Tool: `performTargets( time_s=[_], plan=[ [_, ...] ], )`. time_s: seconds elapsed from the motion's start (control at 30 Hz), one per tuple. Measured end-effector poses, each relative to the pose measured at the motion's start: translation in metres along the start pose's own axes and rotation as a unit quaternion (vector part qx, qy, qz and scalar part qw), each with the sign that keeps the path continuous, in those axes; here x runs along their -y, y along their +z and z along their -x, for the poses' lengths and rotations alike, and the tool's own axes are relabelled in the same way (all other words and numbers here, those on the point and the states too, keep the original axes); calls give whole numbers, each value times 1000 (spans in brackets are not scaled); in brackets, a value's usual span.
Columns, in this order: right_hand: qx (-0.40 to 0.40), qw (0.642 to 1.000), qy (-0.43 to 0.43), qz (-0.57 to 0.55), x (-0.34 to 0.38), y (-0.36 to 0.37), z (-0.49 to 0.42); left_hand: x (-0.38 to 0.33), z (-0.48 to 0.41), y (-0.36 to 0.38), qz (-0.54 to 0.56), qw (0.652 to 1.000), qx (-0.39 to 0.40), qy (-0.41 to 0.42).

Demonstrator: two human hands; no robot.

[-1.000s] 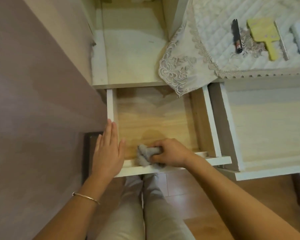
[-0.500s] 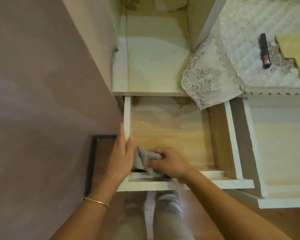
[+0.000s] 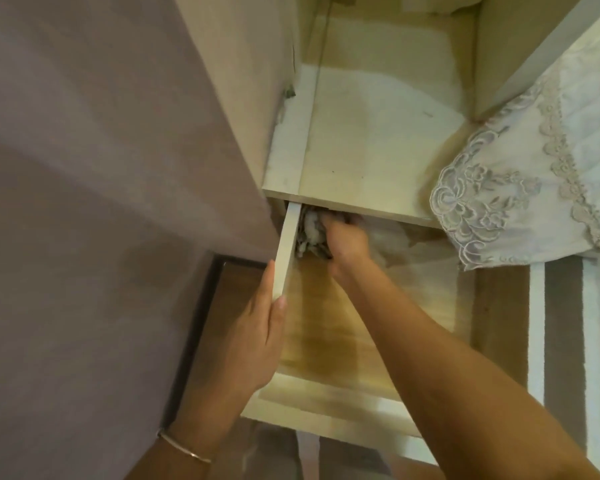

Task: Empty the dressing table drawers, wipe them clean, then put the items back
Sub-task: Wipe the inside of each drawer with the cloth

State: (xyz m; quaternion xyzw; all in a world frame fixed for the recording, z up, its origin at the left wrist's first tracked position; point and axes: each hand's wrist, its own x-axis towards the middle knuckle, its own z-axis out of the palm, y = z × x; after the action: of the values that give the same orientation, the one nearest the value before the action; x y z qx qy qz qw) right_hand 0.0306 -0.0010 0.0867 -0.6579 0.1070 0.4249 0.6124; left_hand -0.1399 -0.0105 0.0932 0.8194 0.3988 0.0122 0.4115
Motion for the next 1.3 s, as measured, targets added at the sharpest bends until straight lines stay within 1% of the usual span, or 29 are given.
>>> performTargets(
  time_s=[0.1,0.13,0.2,0.27,0.4,0.47,0.53,0.6,0.7,0.77,0.83,0.93,1.0,1.1,1.17,1.2,1.23,1.27,1.3],
  plan=[
    [37,998,-40,13,-16,-10,27,-1,-1,0,8,1000,0,-8],
    [59,997,-35,26,-28,-18,40,-1,-1,0,16,1000,5,-12],
    [107,993,4,43,-48,-34,70,-2,-2,-1,25,999,13,-18],
    [131,990,31,33,-56,-40,84,-3,-2,-2,20,999,18,-19],
    [80,995,-32,45,-22,-20,36,-4,0,-2,8,1000,13,-20],
    [47,998,-39,25,-2,-7,11,-5,0,-2,1,1000,7,-17],
    [38,998,-39,8,-5,-4,13,-7,0,-3,0,1000,10,-24],
    [61,997,-33,22,-26,-16,39,-8,-1,-4,18,999,19,-28],
    [130,988,36,73,-61,-44,89,-9,-1,-6,33,999,29,-27],
    [140,984,60,91,-68,-49,95,-9,-1,-7,31,999,27,-34],
    [120,987,38,99,-58,-43,78,-11,-1,-7,22,999,24,-26],
    [76,993,-27,82,-37,-23,50,-11,1,-6,24,999,11,-21],
    [65,994,-39,75,-39,-21,50,-11,-3,-6,36,999,-4,-26],
    [96,990,4,101,-57,-37,80,-21,-28,-7,42,998,-38,-26],
    [140,980,57,132,-67,-49,97,-28,-43,-6,28,999,-23,-20],
    [146,977,70,136,-69,-54,100,-30,-46,-5,25,999,-12,-17],
    [132,981,62,129,-66,-58,98,-30,-48,-4,24,1000,-4,-16],
    [86,991,38,97,-62,-61,91,-29,-47,-4,21,1000,0,-17],
    [16,999,3,41,-57,-65,80,-27,-46,-4,14,1000,-2,-17]
  ],
)
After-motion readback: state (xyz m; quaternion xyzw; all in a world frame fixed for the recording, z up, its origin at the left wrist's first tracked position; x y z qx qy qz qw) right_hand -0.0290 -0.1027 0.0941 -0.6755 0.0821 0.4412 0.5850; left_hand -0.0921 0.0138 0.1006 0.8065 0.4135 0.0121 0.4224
